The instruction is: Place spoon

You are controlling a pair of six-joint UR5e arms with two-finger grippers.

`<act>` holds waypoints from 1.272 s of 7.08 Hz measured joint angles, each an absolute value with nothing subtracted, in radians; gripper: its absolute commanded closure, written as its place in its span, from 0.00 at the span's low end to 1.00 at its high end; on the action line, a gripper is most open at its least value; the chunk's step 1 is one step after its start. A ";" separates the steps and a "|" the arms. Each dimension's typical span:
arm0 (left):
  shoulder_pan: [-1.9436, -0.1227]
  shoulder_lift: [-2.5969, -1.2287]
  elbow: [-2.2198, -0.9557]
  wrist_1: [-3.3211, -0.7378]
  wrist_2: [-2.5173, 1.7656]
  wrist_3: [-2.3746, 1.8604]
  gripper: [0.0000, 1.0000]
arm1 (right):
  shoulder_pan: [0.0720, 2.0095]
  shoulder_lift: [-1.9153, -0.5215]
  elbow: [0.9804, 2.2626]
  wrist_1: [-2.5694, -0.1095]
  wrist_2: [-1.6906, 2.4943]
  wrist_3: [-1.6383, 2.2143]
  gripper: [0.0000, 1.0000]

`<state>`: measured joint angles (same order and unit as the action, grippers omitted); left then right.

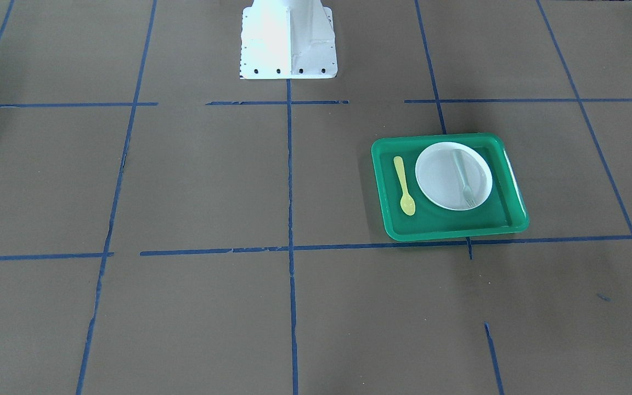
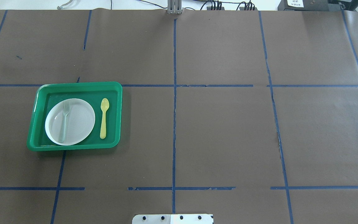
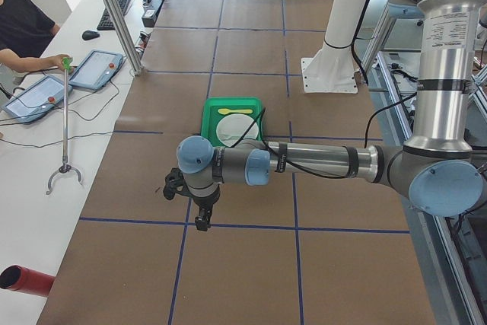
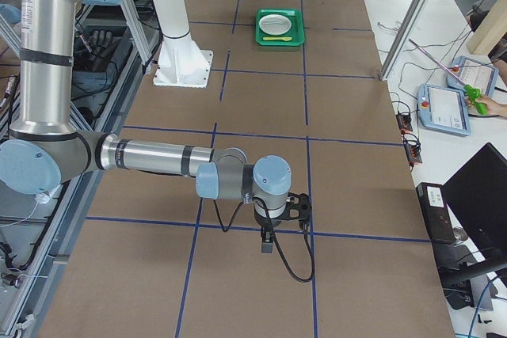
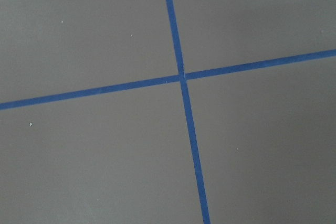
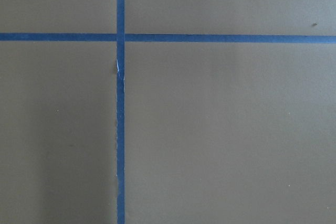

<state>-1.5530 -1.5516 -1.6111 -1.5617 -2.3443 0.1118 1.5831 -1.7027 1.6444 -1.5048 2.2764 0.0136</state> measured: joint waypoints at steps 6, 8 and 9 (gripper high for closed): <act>-1.584 -1.536 -1.607 -1.563 -2.347 0.115 0.00 | 1.583 -1.703 1.644 -1.505 2.276 0.014 0.00; -1.585 -1.535 -1.608 -1.563 -2.347 0.115 0.00 | 1.583 -1.703 1.644 -1.505 2.276 0.013 0.00; -1.585 -1.535 -1.608 -1.563 -2.347 0.115 0.00 | 1.583 -1.703 1.644 -1.505 2.276 0.014 0.00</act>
